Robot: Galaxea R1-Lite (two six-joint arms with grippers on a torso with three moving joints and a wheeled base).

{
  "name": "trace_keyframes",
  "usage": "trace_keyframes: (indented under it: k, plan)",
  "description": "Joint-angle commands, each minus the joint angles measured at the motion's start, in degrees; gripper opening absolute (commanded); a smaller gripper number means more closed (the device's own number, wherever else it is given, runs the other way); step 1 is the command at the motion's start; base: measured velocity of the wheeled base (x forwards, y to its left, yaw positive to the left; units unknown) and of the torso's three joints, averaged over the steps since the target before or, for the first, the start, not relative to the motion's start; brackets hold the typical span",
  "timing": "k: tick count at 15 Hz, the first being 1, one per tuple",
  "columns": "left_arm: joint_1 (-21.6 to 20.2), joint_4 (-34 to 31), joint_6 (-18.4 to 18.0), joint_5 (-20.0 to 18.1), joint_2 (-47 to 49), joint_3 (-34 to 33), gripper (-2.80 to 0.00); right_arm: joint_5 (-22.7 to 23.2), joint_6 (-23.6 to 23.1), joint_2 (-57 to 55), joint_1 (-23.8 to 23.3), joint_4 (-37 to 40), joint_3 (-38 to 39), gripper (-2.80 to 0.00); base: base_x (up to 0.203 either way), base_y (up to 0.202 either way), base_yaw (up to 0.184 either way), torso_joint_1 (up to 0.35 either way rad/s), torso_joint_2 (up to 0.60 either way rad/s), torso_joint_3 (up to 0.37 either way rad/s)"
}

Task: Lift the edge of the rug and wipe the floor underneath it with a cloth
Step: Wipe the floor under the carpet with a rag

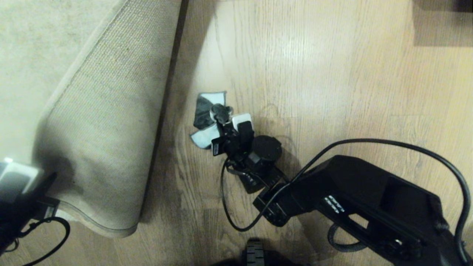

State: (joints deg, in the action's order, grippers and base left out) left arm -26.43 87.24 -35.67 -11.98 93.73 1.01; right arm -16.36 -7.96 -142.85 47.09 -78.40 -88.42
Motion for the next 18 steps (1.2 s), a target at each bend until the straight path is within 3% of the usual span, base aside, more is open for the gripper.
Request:
trace_keyframes:
  k: [1,7,10,13,18]
  plan:
    - [0.0,2.7,-0.2,-0.1,0.1,0.0,-2.80,-0.2,-0.1,4.1,-1.4,2.1,-3.8,-2.80,0.000,0.000,0.000,0.000,0.00,0.000]
    - [0.0,2.7,-0.2,-0.1,0.0,0.0,-2.80,-0.2,-1.8,12.3,-1.4,9.1,-5.1,-2.80,0.000,0.000,0.000,0.000,0.00,0.000]
    - [0.0,2.7,-0.1,-0.1,0.0,0.0,-2.80,-0.2,-1.9,15.1,1.0,10.3,-2.8,-2.80,0.000,0.000,0.000,0.000,0.00,0.000]
    - [0.0,2.7,0.0,-0.1,-0.1,0.1,-2.80,-0.2,-2.1,16.3,4.4,8.2,6.2,-2.80,0.000,0.000,0.000,0.000,0.00,0.000]
    - [0.0,2.7,0.1,-0.1,0.0,0.1,-2.80,-0.3,-2.4,15.1,11.5,-2.2,27.7,-2.80,0.000,0.000,0.000,0.000,0.00,0.000]
